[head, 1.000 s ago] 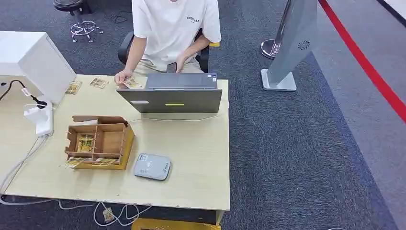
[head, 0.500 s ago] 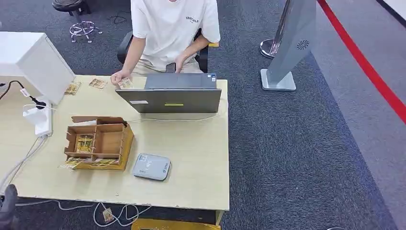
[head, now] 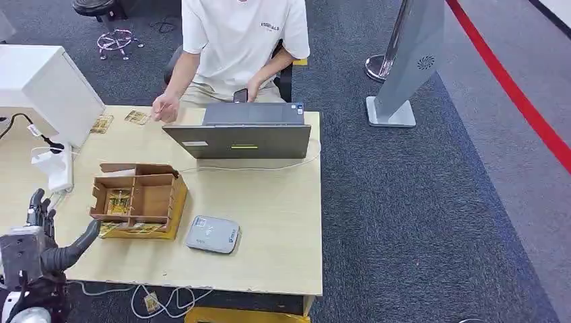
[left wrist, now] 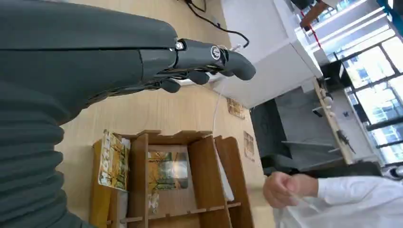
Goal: Pass the card to the sensor for recognition and then transmit it.
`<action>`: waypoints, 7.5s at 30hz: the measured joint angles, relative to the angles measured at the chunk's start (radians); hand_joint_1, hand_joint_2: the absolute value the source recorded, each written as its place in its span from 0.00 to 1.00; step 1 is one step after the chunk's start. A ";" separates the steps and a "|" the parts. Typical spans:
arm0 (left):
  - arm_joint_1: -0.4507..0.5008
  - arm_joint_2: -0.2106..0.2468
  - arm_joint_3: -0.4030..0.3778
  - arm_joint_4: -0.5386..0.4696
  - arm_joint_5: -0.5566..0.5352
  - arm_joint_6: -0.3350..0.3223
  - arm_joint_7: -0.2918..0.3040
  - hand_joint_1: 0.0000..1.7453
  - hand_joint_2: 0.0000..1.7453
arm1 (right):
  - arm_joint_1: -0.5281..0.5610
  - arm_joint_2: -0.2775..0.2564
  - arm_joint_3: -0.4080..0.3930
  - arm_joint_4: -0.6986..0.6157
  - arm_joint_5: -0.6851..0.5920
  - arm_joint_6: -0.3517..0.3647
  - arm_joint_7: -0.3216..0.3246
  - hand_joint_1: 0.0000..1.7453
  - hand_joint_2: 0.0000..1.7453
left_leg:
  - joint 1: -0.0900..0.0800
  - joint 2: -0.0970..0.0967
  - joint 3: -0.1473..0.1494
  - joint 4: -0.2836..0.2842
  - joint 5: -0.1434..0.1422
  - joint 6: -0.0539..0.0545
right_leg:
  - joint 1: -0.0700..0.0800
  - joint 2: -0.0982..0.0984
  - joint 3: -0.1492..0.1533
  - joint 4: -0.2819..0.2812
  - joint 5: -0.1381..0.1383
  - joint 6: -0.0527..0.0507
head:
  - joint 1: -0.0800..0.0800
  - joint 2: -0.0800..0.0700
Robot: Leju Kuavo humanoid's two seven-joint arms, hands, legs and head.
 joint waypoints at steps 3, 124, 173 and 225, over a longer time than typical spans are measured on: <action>-0.008 0.028 -0.066 0.000 -0.080 0.026 0.024 0.00 1.00 | -0.001 -0.001 0.000 0.000 0.010 0.007 0.006 0.00 1.00 | 0.000 0.000 0.000 0.000 0.000 0.000 | 0.000 0.000 0.000 0.000 0.000 0.000 | 0.000 0.000; -0.088 0.157 -1.004 0.253 -1.155 0.497 0.423 1.00 1.00 | -0.021 -0.026 -0.008 0.014 0.288 0.076 0.122 0.00 1.00 | -0.001 0.000 0.000 0.001 0.001 0.000 | 0.000 0.000 0.001 0.000 0.002 0.001 | 0.000 0.000; -0.577 0.227 -0.875 0.346 -1.184 0.609 0.373 1.00 1.00 | -0.064 -0.026 -0.016 0.014 0.398 0.119 0.157 0.00 1.00 | 0.000 -0.001 0.000 0.001 0.006 0.002 | 0.000 0.000 0.001 0.001 0.006 0.001 | 0.001 0.000; 0.175 0.577 -0.820 -0.152 -1.069 0.399 0.277 0.00 1.00 | -0.016 -0.019 -0.102 0.014 0.325 0.095 0.137 0.00 1.00 | 0.000 0.004 -0.003 -0.001 0.001 0.000 | 0.000 0.003 -0.003 0.001 0.001 0.000 | -0.002 0.000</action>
